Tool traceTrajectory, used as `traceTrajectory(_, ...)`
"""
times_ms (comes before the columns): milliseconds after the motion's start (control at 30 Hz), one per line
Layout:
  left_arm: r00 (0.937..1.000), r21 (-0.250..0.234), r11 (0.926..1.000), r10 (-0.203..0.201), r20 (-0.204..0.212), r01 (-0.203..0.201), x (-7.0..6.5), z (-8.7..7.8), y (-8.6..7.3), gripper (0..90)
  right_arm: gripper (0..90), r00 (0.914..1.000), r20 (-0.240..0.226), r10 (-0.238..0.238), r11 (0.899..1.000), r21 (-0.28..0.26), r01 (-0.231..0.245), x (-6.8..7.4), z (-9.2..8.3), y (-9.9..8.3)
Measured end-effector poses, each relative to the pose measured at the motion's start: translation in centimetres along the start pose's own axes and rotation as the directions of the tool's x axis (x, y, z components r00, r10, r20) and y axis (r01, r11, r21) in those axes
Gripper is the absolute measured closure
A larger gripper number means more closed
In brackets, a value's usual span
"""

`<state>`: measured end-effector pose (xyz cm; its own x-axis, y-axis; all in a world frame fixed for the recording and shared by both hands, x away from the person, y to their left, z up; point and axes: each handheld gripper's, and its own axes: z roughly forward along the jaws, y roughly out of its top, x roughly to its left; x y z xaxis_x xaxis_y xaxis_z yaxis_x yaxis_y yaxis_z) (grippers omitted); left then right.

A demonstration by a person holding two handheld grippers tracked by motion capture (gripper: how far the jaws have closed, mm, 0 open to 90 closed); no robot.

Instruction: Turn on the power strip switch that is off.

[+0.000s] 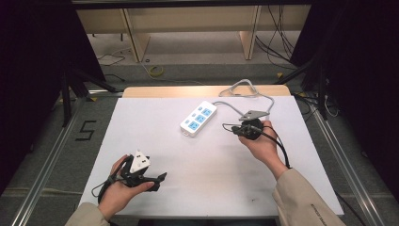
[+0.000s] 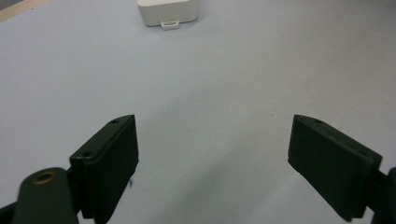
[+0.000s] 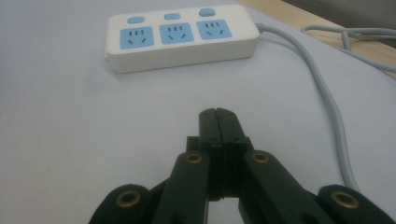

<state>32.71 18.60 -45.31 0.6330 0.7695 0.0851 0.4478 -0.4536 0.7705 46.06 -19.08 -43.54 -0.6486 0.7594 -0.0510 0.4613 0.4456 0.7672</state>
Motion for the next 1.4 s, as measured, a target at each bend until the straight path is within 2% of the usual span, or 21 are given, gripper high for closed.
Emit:
traceTrajectory(467, 1.0000, 0.004, 1.0000, 0.000, 0.003, 0.000, 0.1, 0.1, -0.1, 15.8, 90.0, 0.9999, -0.001, 0.013, 1.000, 0.019, -0.013, -0.4, 1.8, 0.9)
traceTrajectory(1033, 1.0000, 0.000, 1.0000, 0.000, 0.004, 0.000, 0.0, 0.0, 0.0, 15.8, 90.0, 0.9996, -0.010, 0.025, 1.000, 0.016, -0.025, -0.1, 4.3, 3.2)
traceTrajectory(1233, 0.9999, 0.004, 1.0000, -0.005, 0.009, 0.005, 0.0, 0.2, 0.0, 15.9, 90.0, 0.9993, -0.012, 0.036, 0.999, 0.028, -0.035, -0.2, 5.4, 3.3)
traceTrajectory(1300, 0.9998, -0.005, 0.9998, -0.021, 0.008, 0.021, 0.0, 0.2, 0.0, 15.9, 90.0, 0.9991, -0.010, 0.041, 0.999, 0.033, -0.041, -0.2, 5.8, 3.5)
traceTrajectory(1400, 0.9997, -0.011, 0.9997, -0.022, 0.004, 0.022, 0.2, 0.1, 0.0, 15.9, 90.0, 0.9991, -0.010, 0.040, 0.999, 0.031, -0.040, -0.1, 6.1, 3.7)
